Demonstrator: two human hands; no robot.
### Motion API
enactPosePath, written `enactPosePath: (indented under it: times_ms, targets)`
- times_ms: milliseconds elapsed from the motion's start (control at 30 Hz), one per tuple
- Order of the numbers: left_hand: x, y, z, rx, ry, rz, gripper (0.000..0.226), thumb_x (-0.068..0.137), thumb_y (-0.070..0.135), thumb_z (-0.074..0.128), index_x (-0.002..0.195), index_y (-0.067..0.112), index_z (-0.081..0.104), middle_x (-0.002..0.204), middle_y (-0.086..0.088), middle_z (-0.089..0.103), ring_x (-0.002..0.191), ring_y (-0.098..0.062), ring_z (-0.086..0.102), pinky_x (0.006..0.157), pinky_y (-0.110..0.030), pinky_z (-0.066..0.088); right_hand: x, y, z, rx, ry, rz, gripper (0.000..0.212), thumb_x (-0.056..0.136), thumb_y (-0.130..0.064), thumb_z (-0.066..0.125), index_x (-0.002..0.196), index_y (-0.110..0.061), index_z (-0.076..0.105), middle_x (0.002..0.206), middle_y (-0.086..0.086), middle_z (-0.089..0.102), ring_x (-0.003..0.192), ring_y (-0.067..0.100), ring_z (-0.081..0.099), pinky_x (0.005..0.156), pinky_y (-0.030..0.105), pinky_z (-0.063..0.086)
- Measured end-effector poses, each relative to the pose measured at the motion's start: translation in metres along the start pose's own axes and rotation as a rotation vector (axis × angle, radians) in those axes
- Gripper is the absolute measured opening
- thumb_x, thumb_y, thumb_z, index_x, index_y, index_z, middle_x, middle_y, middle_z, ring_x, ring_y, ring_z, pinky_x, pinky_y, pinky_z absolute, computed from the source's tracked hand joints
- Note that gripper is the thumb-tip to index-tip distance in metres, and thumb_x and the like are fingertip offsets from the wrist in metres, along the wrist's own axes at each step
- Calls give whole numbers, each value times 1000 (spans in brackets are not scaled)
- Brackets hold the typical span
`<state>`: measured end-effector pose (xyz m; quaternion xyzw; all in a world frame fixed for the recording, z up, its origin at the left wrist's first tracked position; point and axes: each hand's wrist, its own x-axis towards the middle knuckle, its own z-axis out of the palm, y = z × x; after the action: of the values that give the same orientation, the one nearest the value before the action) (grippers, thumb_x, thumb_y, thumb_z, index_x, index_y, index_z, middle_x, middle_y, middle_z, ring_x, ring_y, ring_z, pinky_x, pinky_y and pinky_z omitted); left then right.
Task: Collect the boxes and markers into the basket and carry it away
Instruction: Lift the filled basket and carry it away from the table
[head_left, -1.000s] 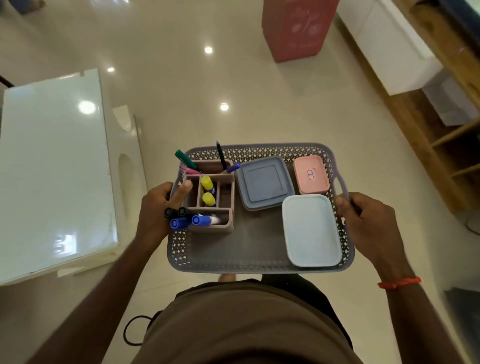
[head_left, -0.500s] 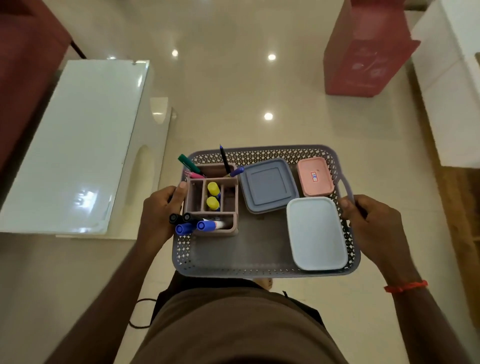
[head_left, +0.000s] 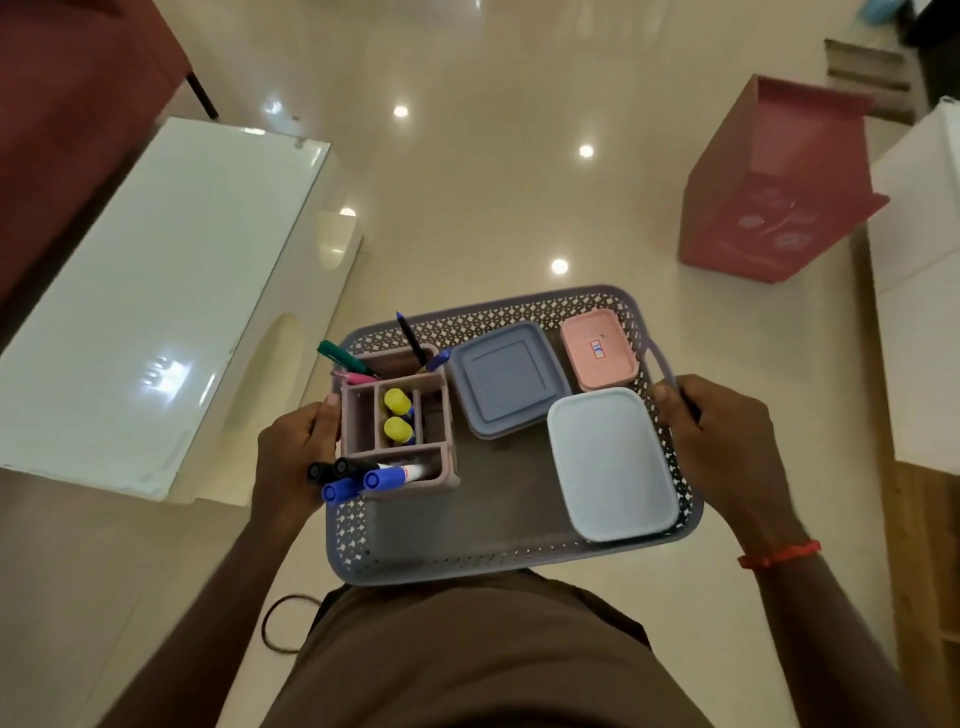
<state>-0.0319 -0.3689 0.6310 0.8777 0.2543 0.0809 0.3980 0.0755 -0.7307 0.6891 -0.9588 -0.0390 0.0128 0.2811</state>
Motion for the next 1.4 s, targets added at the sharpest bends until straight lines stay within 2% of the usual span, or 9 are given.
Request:
enactPosePath:
  times_ms: [167,300,467,700,900,1000,1067,1200,1400]
  targets:
    - [32,13,15,-59,77,-102,59,94,49,40,58,2,46,52,-18,48,50,-25,40,55,-38,37,55,-3,0,14,-25,-41,28,99,-25,54,74,-16,61,61,-2,59,60,22,55,56,33,38]
    - [46,28,24,-75,118,-153,61,98,46,44,62,-2,53,54,-21,52,54,-40,47,56,-45,43,97,-2,-1,4,-74,-81,28,99,-26,54,75,-14,62,60,-1,60,61,24,55,57,35,39]
    - [61,44,42,-73,183,-211,56,103,37,46,60,3,54,51,-12,49,49,-23,41,54,-31,34,162,3,4,12,-148,-177,27,98,-24,56,73,-16,62,55,-7,55,56,14,53,52,29,36]
    - [81,70,79,-51,360,-361,53,105,30,47,66,-4,56,59,-24,54,55,-29,44,56,-37,37,265,2,6,53,-288,-351,23,98,-24,55,79,-19,66,59,-9,59,60,11,56,54,28,38]
    - [82,100,103,-52,459,-474,56,105,32,45,64,-4,54,54,-16,50,52,-23,39,54,-33,32,333,-7,12,57,-406,-483,23,99,-24,55,80,-18,66,58,-8,58,59,16,55,54,26,38]
    - [79,110,110,-189,546,-536,57,105,34,47,70,-10,55,61,-27,52,55,-30,43,55,-44,38,356,-14,19,63,-440,-540,22,99,-24,55,83,-15,69,59,-8,60,60,13,57,55,25,39]
    - [76,114,112,-286,610,-579,56,104,36,50,72,-10,56,66,-33,53,57,-30,44,57,-44,38,365,-20,24,58,-469,-574,22,99,-25,54,82,-18,68,61,-9,60,62,11,58,56,24,39]
    - [69,112,109,-289,680,-645,56,102,35,54,47,22,51,43,1,44,43,-7,35,55,-32,30,375,-41,37,54,-508,-617,26,98,-26,55,73,-24,62,57,-10,59,60,5,56,53,22,34]
    - [59,99,98,-400,814,-716,56,101,49,49,60,12,60,55,-7,59,52,-16,52,57,-36,42,364,-80,61,60,-588,-682,25,98,-26,55,74,-30,61,58,-13,59,60,2,56,54,21,33]
